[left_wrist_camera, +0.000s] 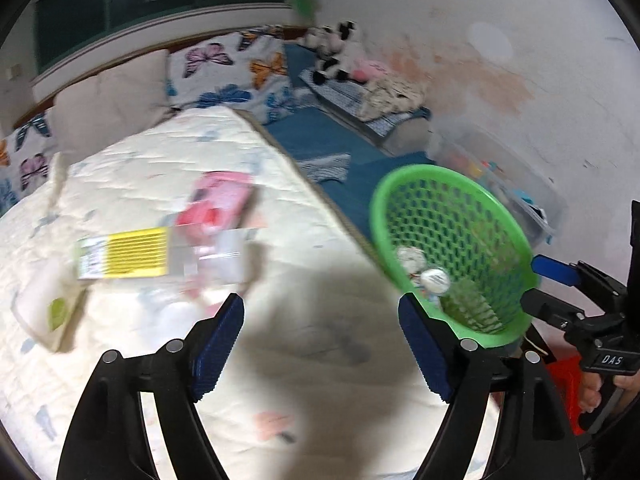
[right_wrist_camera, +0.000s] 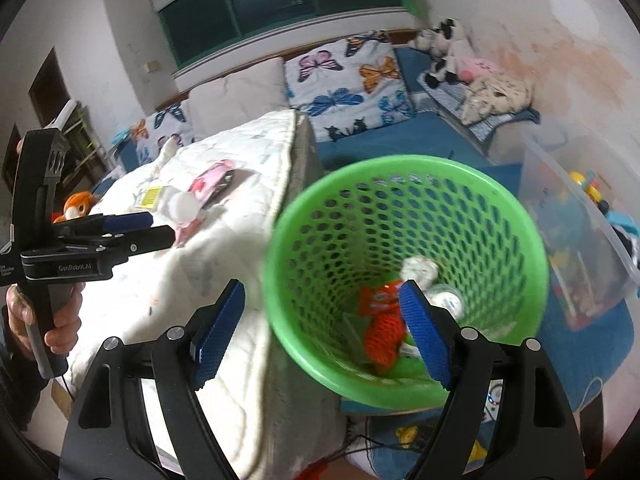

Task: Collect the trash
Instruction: 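Grasp the yellow-label clear bottle with the right tool while the left tool reaches the paper cup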

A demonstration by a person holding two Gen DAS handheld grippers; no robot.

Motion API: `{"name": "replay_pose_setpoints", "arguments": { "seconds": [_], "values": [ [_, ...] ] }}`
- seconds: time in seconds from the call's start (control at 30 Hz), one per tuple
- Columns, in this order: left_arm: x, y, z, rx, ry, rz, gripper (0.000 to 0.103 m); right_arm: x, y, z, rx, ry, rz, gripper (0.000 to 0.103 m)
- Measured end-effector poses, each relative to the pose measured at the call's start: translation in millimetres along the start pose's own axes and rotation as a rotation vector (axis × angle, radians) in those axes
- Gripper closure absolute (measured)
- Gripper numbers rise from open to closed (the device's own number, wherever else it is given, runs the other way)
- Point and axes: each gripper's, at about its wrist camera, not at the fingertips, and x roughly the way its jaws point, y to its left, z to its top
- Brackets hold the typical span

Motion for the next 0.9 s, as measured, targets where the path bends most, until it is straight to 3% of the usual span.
{"name": "replay_pose_setpoints", "arguments": {
  "seconds": [0.47,0.9],
  "values": [
    [-49.9,113.4,-34.1,-0.153,-0.049,0.202,0.025,48.7,88.0,41.6,-0.233,0.040,0.110,0.023],
    [-66.8,182.6,-66.4,-0.279,-0.035,0.284,0.025,112.7,180.1,75.8,-0.508,0.126,0.204,0.024]
  ]
}}
